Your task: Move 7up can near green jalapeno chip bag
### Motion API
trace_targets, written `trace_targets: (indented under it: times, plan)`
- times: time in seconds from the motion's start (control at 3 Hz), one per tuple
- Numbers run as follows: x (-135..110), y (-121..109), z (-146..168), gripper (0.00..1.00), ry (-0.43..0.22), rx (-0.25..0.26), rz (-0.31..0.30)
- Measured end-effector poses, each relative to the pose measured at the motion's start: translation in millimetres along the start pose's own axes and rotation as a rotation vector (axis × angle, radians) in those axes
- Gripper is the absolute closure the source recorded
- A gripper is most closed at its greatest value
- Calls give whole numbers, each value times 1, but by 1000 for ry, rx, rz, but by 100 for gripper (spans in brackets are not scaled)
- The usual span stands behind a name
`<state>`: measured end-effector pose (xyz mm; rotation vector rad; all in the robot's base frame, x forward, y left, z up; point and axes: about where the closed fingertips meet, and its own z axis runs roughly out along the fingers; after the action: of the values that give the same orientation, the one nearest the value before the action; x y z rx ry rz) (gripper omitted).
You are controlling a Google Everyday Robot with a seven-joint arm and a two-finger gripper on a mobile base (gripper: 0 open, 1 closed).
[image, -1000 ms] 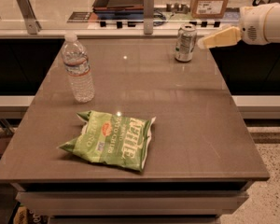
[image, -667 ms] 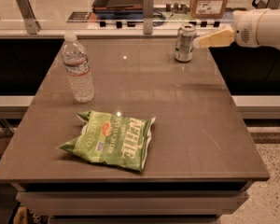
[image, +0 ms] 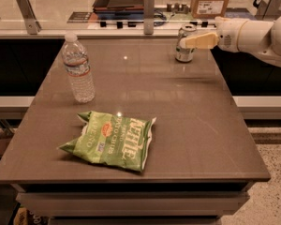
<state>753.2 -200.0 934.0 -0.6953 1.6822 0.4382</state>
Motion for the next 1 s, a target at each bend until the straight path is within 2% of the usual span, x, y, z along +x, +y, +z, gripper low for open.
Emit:
trace_targets:
  times: [0.67, 1.0]
  plan:
    - [5, 3, 35, 0, -16, -46, 23]
    - [20, -4, 53, 0, -28, -62, 54]
